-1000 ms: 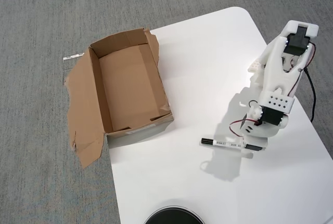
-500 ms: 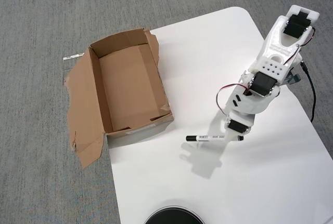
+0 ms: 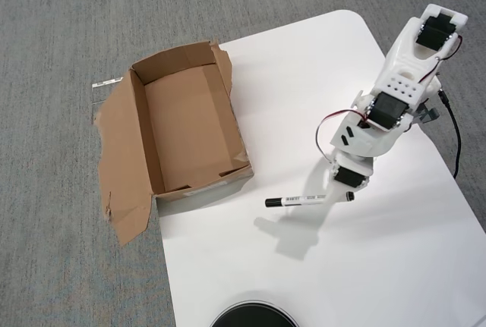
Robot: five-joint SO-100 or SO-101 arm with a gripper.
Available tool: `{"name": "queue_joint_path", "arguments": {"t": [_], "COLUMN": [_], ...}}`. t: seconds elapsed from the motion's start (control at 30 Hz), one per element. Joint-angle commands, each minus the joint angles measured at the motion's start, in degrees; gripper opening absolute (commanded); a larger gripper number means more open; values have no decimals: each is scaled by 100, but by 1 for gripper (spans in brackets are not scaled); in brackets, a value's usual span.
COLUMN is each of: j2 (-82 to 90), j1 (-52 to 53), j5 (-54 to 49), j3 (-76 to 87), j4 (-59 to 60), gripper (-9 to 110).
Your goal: Grasp a pen and put it in the box.
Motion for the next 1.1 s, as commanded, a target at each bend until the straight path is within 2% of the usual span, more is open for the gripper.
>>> {"name": "queue_joint_path", "arguments": {"t": [0.0,0.47,0.7,1.07], "j2": [510,1055,738,-264], "j1": [66,1437,2281,3045], "j5": [-277,-901,-910,-910], "j3": [-110,-312,-1094,-2167], "j4": [26,-53,-62,-70], "gripper": [1,1,1,1]}}
